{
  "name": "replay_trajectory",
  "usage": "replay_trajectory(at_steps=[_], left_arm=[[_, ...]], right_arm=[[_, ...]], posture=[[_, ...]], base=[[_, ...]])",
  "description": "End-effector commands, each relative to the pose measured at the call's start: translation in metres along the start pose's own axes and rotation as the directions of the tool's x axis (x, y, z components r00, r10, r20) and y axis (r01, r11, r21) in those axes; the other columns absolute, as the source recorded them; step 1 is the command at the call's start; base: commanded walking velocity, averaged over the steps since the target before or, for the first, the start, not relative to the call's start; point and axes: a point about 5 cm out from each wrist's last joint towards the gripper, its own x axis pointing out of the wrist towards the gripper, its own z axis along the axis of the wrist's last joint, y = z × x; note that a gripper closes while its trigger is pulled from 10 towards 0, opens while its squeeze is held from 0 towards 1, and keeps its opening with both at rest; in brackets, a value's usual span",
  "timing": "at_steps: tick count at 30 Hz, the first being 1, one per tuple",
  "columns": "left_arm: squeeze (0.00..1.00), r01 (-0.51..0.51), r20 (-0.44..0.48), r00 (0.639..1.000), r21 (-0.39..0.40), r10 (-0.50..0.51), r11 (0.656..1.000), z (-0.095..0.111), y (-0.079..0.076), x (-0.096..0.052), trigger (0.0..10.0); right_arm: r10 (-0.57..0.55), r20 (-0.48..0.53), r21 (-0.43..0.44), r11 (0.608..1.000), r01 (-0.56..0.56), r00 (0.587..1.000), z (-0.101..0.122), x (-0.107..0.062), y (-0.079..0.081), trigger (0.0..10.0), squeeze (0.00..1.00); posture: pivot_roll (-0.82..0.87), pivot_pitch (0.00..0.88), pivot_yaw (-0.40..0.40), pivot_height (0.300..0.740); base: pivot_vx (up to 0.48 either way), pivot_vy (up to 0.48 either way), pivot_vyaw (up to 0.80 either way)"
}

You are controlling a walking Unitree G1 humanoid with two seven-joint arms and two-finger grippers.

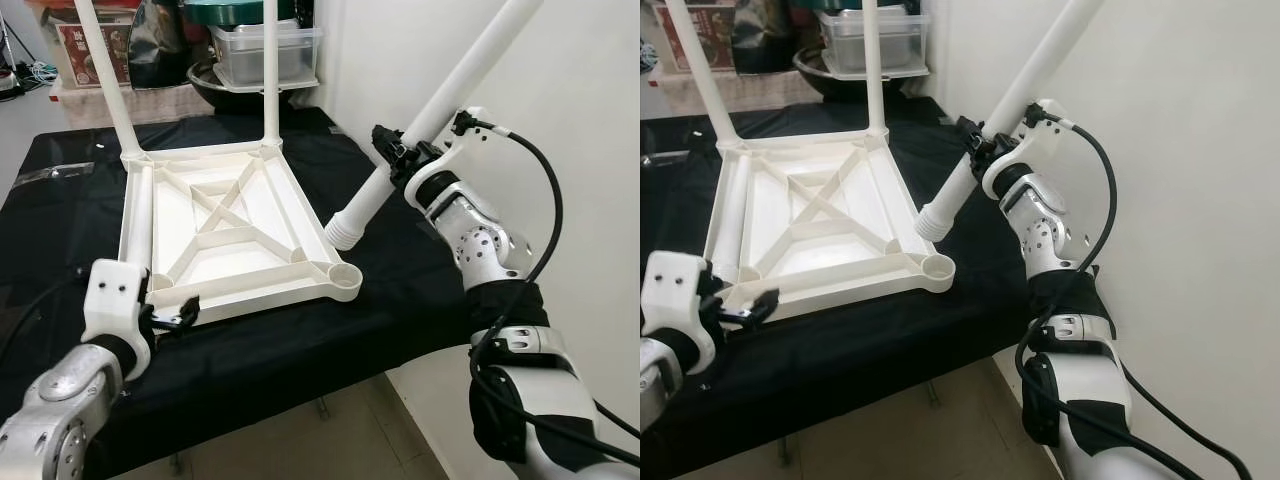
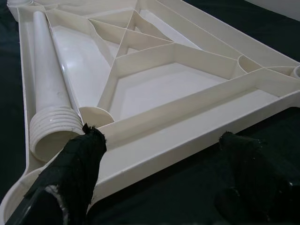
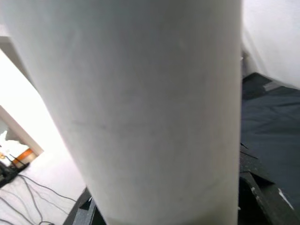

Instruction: Building children table

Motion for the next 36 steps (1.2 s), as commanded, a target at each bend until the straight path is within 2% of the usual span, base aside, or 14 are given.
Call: replay_trajectory(at_steps=[1,12,19,21,22,23,24,25,26,28,31,32,33,36], left_arm=[[0.00,0.007,-0.019,1.000,-0.030,-0.007,1.000,-0.005,-0.005,-0.001,10.0],[0.00,0.022,0.035,0.999,-0.022,-0.021,1.000,-0.005,-0.012,-0.003,10.0],[0.00,0.092,0.054,0.994,-0.028,-0.091,0.995,-0.003,-0.022,-0.003,10.0],[0.00,0.227,0.082,0.971,-0.013,-0.225,0.974,0.001,-0.034,-0.009,10.0],[0.00,0.308,0.089,0.947,0.028,-0.309,0.951,0.004,-0.041,-0.013,10.0],[0.00,0.308,0.089,0.947,0.028,-0.309,0.951,0.004,-0.041,-0.013,10.0],[0.00,0.393,0.085,0.914,0.065,-0.397,0.917,0.006,-0.046,-0.018,10.0],[0.00,0.393,0.085,0.914,0.065,-0.397,0.917,0.006,-0.046,-0.018,10.0],[0.00,0.441,0.078,0.891,0.088,-0.447,0.893,0.007,-0.049,-0.021,10.0],[0.00,0.441,0.078,0.891,0.088,-0.447,0.893,0.007,-0.049,-0.021,10.0],[0.00,0.559,0.057,0.814,0.192,-0.578,0.807,0.015,-0.046,-0.027,10.0],[0.00,0.559,0.057,0.814,0.192,-0.578,0.807,0.015,-0.046,-0.027,10.0],[0.00,0.575,0.049,0.800,0.220,-0.597,0.788,0.018,-0.043,-0.027,10.0],[0.00,0.587,0.042,0.789,0.242,-0.612,0.773,0.021,-0.040,-0.027,10.0]], right_arm=[[0.028,0.016,0.002,1.000,-0.028,0.999,0.004,0.000,0.004,10.0,0.00],[0.159,0.015,-0.085,0.984,-0.157,0.987,0.002,0.002,0.013,10.0,0.00],[0.322,0.014,-0.022,0.946,-0.322,0.947,0.000,-0.003,0.033,10.0,0.00],[0.542,0.004,0.045,0.839,-0.542,0.840,-0.001,-0.013,0.056,10.0,0.00],[0.653,-0.003,0.083,0.755,-0.650,0.758,0.000,-0.020,0.067,10.0,0.00],[0.653,-0.003,0.083,0.755,-0.650,0.758,0.000,-0.020,0.067,10.0,0.00],[0.756,-0.004,0.127,0.650,-0.749,0.655,0.002,-0.028,0.079,10.0,0.00],[0.756,-0.004,0.127,0.650,-0.749,0.655,0.002,-0.028,0.079,10.0,0.00],[0.808,-0.002,0.153,0.582,-0.798,0.589,0.004,-0.033,0.085,10.0,0.00],[0.808,-0.002,0.153,0.582,-0.798,0.589,0.004,-0.033,0.085,10.0,0.00],[0.944,-0.053,0.239,0.328,-0.914,0.325,-0.007,-0.050,0.114,10.0,0.00],[0.944,-0.053,0.239,0.328,-0.914,0.325,-0.007,-0.050,0.114,10.0,0.00],[0.964,-0.062,0.262,0.267,-0.927,0.260,-0.012,-0.054,0.122,10.0,0.00],[0.976,-0.071,0.274,0.219,-0.936,0.207,-0.018,-0.058,0.129,10.0,0.00]], posture=[[0.08,0.000,-0.054,0.740],[0.08,0.000,-0.065,0.740],[0.08,0.000,-0.069,0.740],[0.08,0.000,-0.064,0.740],[0.08,0.000,-0.064,0.740],[0.08,0.000,-0.064,0.740],[0.09,0.000,-0.068,0.740],[0.09,0.000,-0.068,0.740],[0.09,0.000,-0.071,0.740],[0.09,0.000,-0.071,0.740],[0.09,0.000,-0.075,0.740],[0.09,0.000,-0.075,0.740],[0.09,0.000,-0.075,0.740],[0.09,0.000,-0.076,0.740]], base=[[0.000,0.000,0.00],[0.000,0.000,0.00],[0.000,0.000,0.00],[0.000,0.000,0.00],[0.000,0.000,0.00],[0.000,0.000,0.00],[0.000,0.000,0.00],[0.000,0.000,0.00],[0.000,0.000,0.00],[0.000,0.000,0.00],[0.000,0.000,0.00],[0.000,0.000,0.00],[0.000,0.000,0.00],[0.000,0.000,0.00]])
